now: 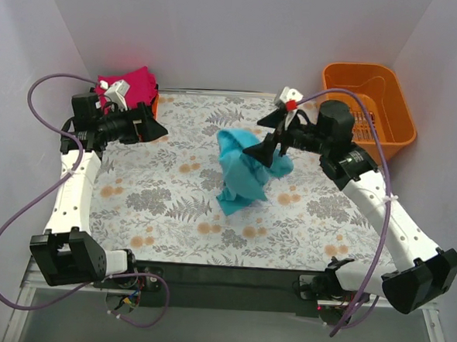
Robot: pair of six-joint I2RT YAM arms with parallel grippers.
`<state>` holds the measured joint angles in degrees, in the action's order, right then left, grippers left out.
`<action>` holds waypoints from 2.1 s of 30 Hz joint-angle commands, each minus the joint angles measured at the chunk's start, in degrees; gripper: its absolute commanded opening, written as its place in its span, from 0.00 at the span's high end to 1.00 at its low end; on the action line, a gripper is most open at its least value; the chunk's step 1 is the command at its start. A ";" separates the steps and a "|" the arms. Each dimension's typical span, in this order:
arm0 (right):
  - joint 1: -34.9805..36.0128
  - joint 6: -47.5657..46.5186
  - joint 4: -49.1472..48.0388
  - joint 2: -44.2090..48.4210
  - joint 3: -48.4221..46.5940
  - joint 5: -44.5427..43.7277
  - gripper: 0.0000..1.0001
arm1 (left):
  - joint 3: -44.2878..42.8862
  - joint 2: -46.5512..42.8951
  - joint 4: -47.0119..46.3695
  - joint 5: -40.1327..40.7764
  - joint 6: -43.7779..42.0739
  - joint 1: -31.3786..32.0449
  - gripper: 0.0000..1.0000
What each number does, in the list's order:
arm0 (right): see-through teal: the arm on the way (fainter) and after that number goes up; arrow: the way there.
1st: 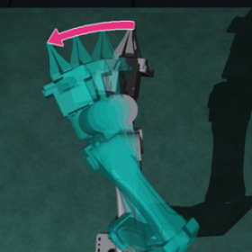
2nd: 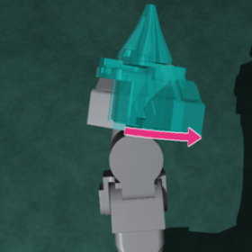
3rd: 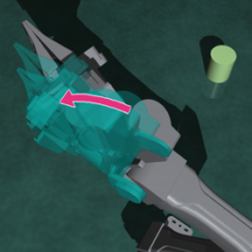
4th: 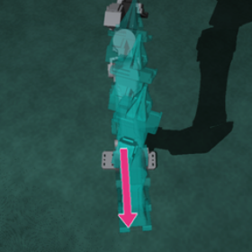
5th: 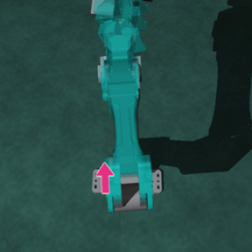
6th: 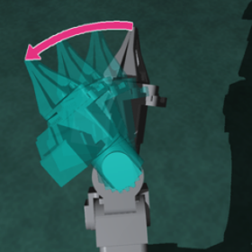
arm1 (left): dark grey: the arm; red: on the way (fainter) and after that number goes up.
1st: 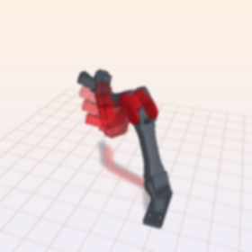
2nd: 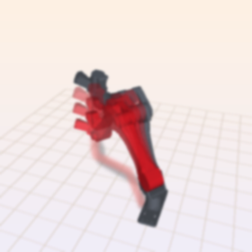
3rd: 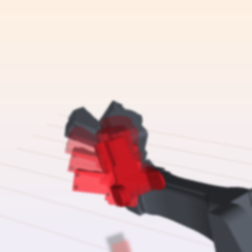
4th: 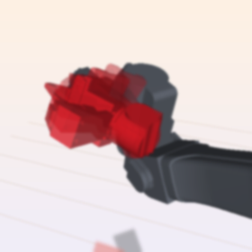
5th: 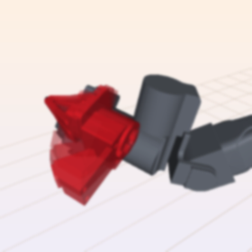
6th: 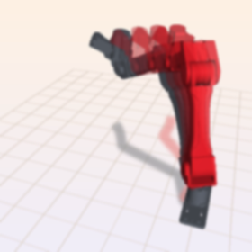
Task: Fold and stack the t-shirts
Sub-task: Move the tshirt to the center of the board, then flatten the tshirt out
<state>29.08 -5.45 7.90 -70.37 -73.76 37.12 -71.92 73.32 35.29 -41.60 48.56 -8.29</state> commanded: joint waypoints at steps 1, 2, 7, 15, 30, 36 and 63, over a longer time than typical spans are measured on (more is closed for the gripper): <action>3.44 -7.20 4.91 -3.08 0.29 -3.28 0.02 | 3.09 -3.44 -0.66 -2.25 -2.41 -0.32 0.02; 3.44 -7.29 8.15 -4.41 -1.90 -3.98 0.02 | 3.80 -3.79 -1.27 -2.69 -2.67 -0.32 0.02; 2.30 -11.94 14.59 -6.54 -3.77 -9.52 0.02 | 7.58 -6.34 -3.65 -6.81 -4.95 -0.14 0.02; -3.94 -12.83 25.31 -6.09 6.60 -7.59 0.24 | 16.61 -5.82 3.12 1.93 -25.25 24.50 0.16; -14.67 -9.76 25.50 -24.96 -0.22 -4.52 0.37 | 8.56 10.06 -7.07 18.48 -38.01 55.57 0.22; -14.67 -6.77 24.88 -33.77 -6.31 -1.19 0.41 | 6.09 16.32 -11.21 21.83 -38.88 58.65 0.20; -20.29 -1.40 24.62 -30.98 -38.83 10.25 0.99 | -29.22 20.11 -10.59 3.90 -14.10 9.09 1.00</action>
<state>8.75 -6.11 33.15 -107.66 -106.24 43.44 -91.24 93.76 25.85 -30.04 28.75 4.29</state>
